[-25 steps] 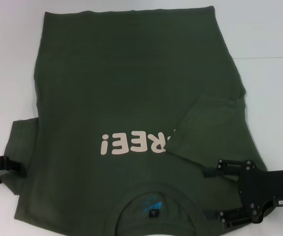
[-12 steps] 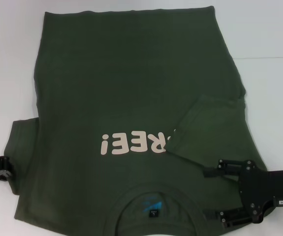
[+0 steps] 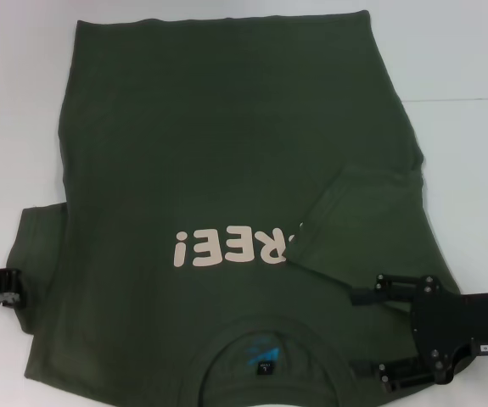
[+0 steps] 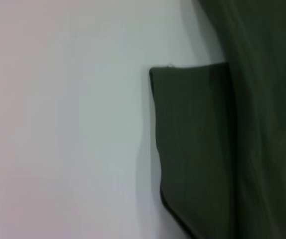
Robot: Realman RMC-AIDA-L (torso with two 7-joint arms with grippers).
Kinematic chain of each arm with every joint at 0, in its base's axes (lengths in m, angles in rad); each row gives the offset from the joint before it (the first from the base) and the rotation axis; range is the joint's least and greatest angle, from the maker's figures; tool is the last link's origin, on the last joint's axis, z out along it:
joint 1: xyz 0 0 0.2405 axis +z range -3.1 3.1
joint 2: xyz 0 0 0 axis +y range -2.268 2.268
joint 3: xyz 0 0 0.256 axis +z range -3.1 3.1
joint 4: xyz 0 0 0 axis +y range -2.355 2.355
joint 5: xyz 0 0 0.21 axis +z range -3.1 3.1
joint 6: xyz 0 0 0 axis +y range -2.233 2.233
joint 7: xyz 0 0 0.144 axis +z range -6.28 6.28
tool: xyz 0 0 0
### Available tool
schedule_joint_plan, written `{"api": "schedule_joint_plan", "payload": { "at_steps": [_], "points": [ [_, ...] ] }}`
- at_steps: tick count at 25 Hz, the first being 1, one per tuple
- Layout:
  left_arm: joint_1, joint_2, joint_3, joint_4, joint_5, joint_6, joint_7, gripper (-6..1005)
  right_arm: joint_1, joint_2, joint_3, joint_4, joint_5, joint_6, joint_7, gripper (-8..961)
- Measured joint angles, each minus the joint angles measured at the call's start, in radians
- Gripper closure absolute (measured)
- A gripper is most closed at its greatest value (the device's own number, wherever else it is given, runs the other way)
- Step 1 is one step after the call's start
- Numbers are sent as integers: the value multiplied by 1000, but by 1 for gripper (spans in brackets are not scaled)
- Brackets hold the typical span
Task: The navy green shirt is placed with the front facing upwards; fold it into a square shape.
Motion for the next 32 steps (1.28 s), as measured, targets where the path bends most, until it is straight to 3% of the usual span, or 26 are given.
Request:
{"api": "schedule_joint_plan", "payload": {
  "at_steps": [10, 15, 32],
  "points": [
    [41, 7, 19, 40, 4, -41, 49, 962, 0, 0, 1, 0, 0, 9, 1, 37],
    [63, 11, -25, 92, 4, -69, 65, 961, 0, 1, 1, 7, 0, 21, 2, 37],
    [73, 21, -102, 97, 6, -192, 82, 959, 2, 1, -6, 28, 0, 47, 3, 36]
  ]
}}
